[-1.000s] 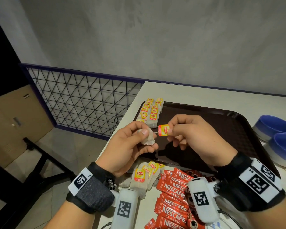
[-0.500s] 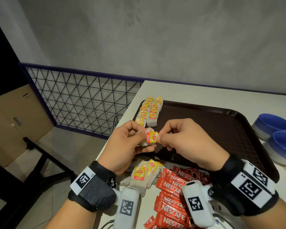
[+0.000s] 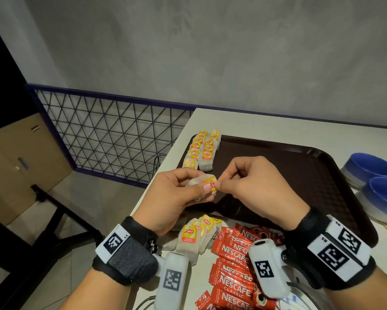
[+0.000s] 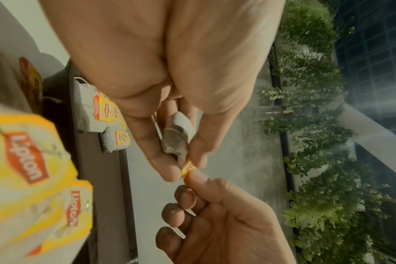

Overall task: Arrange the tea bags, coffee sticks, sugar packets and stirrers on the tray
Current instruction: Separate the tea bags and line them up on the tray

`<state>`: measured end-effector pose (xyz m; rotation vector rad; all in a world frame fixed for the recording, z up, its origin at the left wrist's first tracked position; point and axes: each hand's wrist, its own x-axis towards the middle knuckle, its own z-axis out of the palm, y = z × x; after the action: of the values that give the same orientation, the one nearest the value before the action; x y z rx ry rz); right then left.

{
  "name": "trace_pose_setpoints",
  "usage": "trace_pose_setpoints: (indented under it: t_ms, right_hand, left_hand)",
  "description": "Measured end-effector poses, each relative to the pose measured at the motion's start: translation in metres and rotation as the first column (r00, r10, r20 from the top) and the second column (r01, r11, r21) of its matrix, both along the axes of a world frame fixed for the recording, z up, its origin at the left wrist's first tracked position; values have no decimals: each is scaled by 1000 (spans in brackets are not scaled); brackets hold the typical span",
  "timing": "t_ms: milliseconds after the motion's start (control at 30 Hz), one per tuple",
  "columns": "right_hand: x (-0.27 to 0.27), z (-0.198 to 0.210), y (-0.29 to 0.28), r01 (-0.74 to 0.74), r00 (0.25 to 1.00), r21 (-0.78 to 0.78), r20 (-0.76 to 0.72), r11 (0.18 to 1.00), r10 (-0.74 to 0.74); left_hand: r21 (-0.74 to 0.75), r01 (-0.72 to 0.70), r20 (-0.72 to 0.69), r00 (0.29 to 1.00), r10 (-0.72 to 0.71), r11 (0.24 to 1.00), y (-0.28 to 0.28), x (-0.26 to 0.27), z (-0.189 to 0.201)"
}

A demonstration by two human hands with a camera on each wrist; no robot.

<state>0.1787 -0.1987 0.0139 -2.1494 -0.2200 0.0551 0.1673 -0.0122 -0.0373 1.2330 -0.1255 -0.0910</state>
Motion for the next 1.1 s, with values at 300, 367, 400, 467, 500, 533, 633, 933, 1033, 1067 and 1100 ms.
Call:
trace_pose_setpoints:
  t_ms: [300,367,400,467,500,533,633,933,1033,1067,1100]
  right_hand:
    - [-4,4,-1,-60,998,95,4,994,60]
    - [-3,6,-2,-35,999,131,3,991,34]
    - [-3,8,-3,-18,1000,158,3,987,18]
    - [-3,11,-4,8,1000,227,4,974,-9]
    - [-3,12,-4,8,1000,251,12,968,-12]
    - [-3,13,-3,1,1000,258,25,966,-8]
    - [0,15,-1,-19,997,195,81,981,3]
    - [56,32,2,-6,998,135,60,991,-2]
    - [80,27,1,-20,998,109,-51,994,25]
    - [87,23,3,-43,993,78,-102,996,51]
    - [92,19,6,-80,984,45,-157,996,86]
  left_hand:
    - [-19,-5,10,1000,5,1000,4,2,-1]
    - [-19,17,14,1000,-16,1000,4,2,-1]
    - [-20,24,18,1000,-23,1000,4,2,0]
    - [-24,24,30,999,-23,999,3,1,0]
    - [-24,17,36,999,-17,1000,4,2,-1]
    - [-23,11,43,999,-10,1000,3,2,0]
    - [-12,-26,53,998,27,1000,2,3,-1]
    - [-121,-317,-71,948,310,941,15,12,2]
    - [-146,-400,-128,915,383,905,22,16,4]
    - [-143,-409,-133,910,393,901,23,17,5]
    - [-141,-413,-135,908,396,900,24,17,5]
